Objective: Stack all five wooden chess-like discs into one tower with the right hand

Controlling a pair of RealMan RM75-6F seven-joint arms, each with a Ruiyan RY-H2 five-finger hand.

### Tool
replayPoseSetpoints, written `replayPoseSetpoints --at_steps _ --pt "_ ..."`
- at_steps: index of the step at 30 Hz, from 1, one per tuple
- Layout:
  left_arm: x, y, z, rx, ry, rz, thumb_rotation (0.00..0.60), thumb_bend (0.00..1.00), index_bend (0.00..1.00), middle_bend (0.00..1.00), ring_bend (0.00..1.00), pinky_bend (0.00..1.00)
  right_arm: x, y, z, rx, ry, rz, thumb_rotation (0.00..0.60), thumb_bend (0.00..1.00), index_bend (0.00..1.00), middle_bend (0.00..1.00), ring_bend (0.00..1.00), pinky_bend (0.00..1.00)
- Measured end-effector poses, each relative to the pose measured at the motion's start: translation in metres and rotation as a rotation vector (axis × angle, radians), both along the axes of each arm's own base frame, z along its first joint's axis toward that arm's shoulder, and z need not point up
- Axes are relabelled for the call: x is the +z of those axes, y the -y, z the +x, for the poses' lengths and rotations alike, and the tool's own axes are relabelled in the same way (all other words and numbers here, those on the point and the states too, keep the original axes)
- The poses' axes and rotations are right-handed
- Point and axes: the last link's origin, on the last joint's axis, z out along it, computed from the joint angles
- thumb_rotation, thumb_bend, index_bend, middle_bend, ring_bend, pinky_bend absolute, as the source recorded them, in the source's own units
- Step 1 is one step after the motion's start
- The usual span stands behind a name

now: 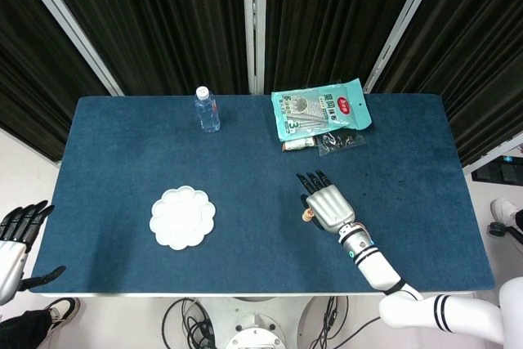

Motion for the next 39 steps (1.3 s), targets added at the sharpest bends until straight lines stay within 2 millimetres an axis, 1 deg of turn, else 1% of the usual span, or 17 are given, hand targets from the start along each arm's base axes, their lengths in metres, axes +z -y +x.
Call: replayPoseSetpoints --at_steps 8,12,17,19,20,22,24,29,39 --pt "0.0 0.0 0.0 0.001 0.0 -0.001 0.6 0.0 0.06 0.0 0.0 0.0 0.0 0.0 0.0 -0.005 -0.002 0.008 0.6 0.25 0.41 0.02 0.0 0.0" --pt "0.0 0.0 0.0 0.0 0.0 -0.001 0.6 0.0 0.06 0.0 0.0 0.0 0.001 -0.001 0.0 -0.003 -0.002 0.008 0.6 0.25 0.4 0.02 0.0 0.0" --pt "0.0 0.0 0.0 -0.001 0.001 0.001 0.6 0.0 0.06 0.0 0.0 0.0 0.01 -0.001 -0.002 -0.005 0.01 -0.022 0.6 0.25 0.39 0.02 0.0 0.0" --pt "0.0 0.001 0.001 -0.003 0.001 0.001 0.6 0.0 0.06 0.0 0.0 0.0 0.017 0.0 -0.006 -0.012 0.01 -0.042 0.6 0.25 0.39 0.02 0.0 0.0" --pt "0.0 0.001 0.001 -0.003 0.001 0.0 0.6 0.0 0.06 0.0 0.0 0.0 0.021 0.001 -0.012 -0.024 0.004 -0.054 0.6 0.25 0.39 0.02 0.0 0.0" --pt "0.0 0.0 0.001 -0.004 -0.001 -0.003 0.6 0.0 0.06 0.0 0.0 0.0 0.023 0.001 -0.017 -0.041 -0.003 -0.06 0.6 0.25 0.39 0.01 0.0 0.0" --pt "-0.001 0.0 0.001 -0.005 -0.002 -0.006 0.6 0.0 0.06 0.0 0.0 0.0 0.025 0.003 -0.028 -0.072 -0.014 -0.064 0.6 0.24 0.39 0.01 0.0 0.0" --pt "-0.002 0.0 0.002 -0.002 -0.005 -0.008 0.6 0.0 0.06 0.0 0.0 0.0 0.02 0.002 -0.042 -0.101 -0.028 -0.05 0.6 0.24 0.38 0.01 0.0 0.0" --pt "-0.003 -0.001 0.0 0.005 -0.004 -0.008 0.6 0.0 0.06 0.0 0.0 0.0 0.007 0.002 -0.049 -0.116 -0.027 -0.037 0.6 0.24 0.38 0.01 0.0 0.0"
